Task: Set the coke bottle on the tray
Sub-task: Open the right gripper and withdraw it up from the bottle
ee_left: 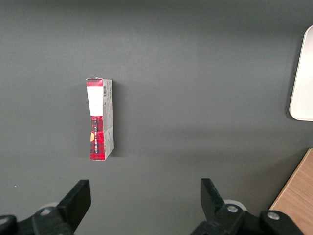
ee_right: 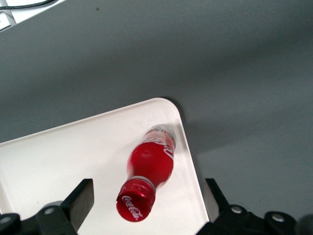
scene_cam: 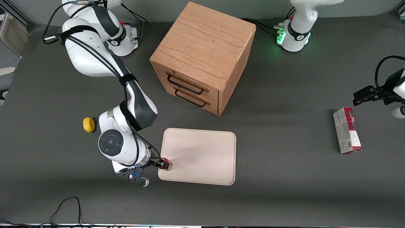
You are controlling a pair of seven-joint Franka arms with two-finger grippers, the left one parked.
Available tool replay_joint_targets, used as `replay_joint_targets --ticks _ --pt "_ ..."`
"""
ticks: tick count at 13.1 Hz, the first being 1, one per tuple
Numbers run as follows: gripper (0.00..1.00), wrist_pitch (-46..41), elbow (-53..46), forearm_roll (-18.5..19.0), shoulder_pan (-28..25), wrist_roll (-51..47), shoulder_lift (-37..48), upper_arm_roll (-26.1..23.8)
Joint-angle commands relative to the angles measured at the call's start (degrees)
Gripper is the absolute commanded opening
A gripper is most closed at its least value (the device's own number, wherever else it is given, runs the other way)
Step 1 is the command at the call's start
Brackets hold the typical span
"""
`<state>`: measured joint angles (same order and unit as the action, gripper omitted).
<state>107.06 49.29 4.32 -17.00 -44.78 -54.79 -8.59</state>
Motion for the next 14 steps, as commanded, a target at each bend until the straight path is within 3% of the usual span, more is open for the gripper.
replay_joint_targets --ticks 1,3,7,9,12,14 --pt "1.00 -5.00 -1.22 1.40 0.21 0.21 1.95 -0.02" --pt "1.00 -8.77 3.05 0.87 2.57 1.00 7.03 -0.28" --pt "1.00 -8.28 30.44 -3.69 9.86 19.24 28.80 -0.20" --pt "1.00 -7.66 44.33 -4.23 11.63 29.61 41.02 1.54" --pt "1.00 -8.27 53.87 -6.77 5.85 40.08 52.38 12.77" --pt "1.00 -9.85 55.99 -6.78 5.57 42.84 56.70 13.77"
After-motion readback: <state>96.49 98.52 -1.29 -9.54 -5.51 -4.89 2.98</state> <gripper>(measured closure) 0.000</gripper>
